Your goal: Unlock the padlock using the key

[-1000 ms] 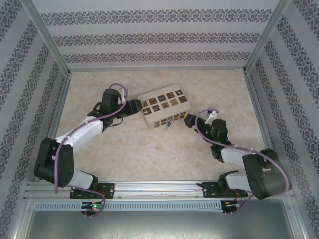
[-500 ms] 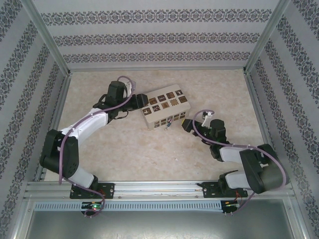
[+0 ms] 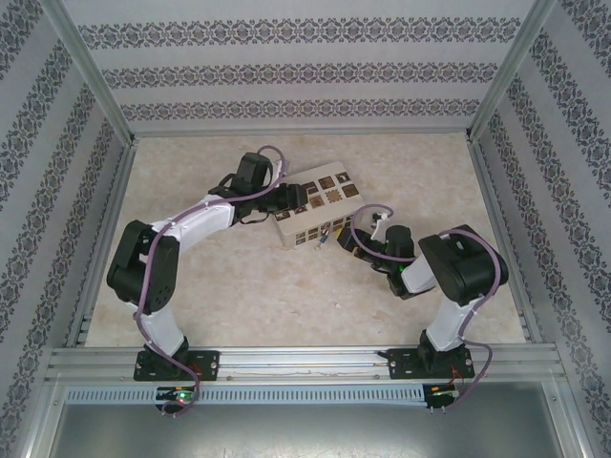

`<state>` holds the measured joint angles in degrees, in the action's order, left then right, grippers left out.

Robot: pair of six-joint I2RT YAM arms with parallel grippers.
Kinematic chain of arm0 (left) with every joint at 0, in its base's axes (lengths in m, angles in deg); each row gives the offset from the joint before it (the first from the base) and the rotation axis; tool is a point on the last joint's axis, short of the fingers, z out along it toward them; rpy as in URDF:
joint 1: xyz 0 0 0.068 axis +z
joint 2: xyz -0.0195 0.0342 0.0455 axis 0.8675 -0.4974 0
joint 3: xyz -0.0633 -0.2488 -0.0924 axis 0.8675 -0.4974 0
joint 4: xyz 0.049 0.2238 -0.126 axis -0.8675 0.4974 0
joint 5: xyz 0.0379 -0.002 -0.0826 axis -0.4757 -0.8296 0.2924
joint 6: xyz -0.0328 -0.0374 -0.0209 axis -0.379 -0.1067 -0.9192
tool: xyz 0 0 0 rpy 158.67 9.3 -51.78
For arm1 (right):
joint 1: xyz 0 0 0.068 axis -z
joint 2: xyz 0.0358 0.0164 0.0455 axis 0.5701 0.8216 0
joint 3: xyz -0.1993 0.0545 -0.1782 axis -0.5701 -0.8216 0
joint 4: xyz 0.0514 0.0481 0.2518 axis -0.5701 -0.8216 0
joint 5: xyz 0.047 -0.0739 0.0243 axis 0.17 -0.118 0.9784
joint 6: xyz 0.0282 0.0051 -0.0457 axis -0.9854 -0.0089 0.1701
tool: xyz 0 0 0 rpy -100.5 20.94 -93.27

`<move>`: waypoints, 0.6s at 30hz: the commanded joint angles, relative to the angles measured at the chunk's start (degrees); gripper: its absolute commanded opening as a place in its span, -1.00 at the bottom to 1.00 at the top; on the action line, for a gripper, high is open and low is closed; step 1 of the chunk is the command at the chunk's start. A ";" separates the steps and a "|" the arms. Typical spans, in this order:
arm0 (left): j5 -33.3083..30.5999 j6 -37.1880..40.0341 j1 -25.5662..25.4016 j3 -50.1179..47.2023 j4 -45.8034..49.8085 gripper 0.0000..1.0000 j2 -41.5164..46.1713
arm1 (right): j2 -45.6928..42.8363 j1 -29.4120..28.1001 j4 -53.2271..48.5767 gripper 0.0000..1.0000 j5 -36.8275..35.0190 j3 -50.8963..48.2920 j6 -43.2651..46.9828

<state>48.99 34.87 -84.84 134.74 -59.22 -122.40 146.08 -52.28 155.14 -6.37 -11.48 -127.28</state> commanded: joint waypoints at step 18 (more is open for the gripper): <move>0.05 0.04 -1.17 -0.71 5.64 -0.15 -4.49 | 8.04 -2.86 8.78 0.12 1.74 7.95 -4.05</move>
<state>48.97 34.67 -85.25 134.74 -57.23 -125.09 152.76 -54.16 161.57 -5.67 -4.81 -130.96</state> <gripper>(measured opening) 0.428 0.565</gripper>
